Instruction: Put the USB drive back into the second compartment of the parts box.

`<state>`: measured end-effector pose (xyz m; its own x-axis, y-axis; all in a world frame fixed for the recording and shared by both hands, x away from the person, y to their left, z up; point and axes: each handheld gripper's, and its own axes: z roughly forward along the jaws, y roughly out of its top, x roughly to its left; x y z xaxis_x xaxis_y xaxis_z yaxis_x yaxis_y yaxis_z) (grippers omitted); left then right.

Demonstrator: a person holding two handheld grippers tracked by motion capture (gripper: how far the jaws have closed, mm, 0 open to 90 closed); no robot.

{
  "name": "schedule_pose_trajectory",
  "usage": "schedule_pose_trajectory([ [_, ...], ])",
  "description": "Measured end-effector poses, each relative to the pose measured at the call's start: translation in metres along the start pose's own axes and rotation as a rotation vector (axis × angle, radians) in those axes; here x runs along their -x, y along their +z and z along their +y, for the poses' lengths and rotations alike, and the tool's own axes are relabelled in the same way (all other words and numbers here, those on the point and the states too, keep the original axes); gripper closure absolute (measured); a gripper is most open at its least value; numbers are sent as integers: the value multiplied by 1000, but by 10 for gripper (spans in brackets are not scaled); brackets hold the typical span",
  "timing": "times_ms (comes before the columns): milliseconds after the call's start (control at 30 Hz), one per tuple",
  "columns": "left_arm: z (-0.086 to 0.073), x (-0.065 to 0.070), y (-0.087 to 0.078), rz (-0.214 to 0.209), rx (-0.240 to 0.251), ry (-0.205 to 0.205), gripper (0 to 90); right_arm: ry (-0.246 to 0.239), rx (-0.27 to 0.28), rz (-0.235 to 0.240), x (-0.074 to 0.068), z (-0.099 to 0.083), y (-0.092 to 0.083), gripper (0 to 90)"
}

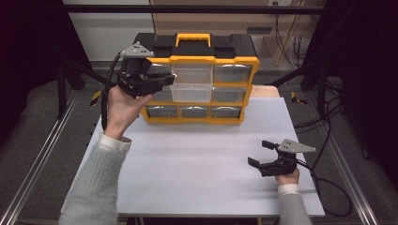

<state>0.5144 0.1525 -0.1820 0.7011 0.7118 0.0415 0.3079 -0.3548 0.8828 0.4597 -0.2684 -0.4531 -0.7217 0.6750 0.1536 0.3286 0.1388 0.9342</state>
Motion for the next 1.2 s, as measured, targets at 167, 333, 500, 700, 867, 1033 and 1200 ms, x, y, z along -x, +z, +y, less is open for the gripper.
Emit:
schedule_pose_trajectory([
  [167, 6, -2, 6, 12, -7, 4, 789, 3, 3, 2, 0, 0, 0, 24],
  [333, 10, -3, 13, 22, -10, 7, 788, 3, 5, 1, 0, 0, -1, 24],
  [500, 14, -6, 20, 24, -15, 0, 789, 5, 4, 3, 0, 0, 0, 24],
  [700, 14, -8, 30, 26, -29, 8, 789, 2, 6, 4, 0, 0, 0, 24],
  [867, 14, -9, 40, 22, -33, 0, 789, 4, 7, 4, 0, 0, -1, 24],
  [1033, 12, -9, 49, 21, -40, -3, 789, 5, 7, 4, 0, 0, -1, 24],
  [1200, 10, -11, 53, 18, -46, -9, 789, 3, 5, 3, 0, 0, -1, 24],
])
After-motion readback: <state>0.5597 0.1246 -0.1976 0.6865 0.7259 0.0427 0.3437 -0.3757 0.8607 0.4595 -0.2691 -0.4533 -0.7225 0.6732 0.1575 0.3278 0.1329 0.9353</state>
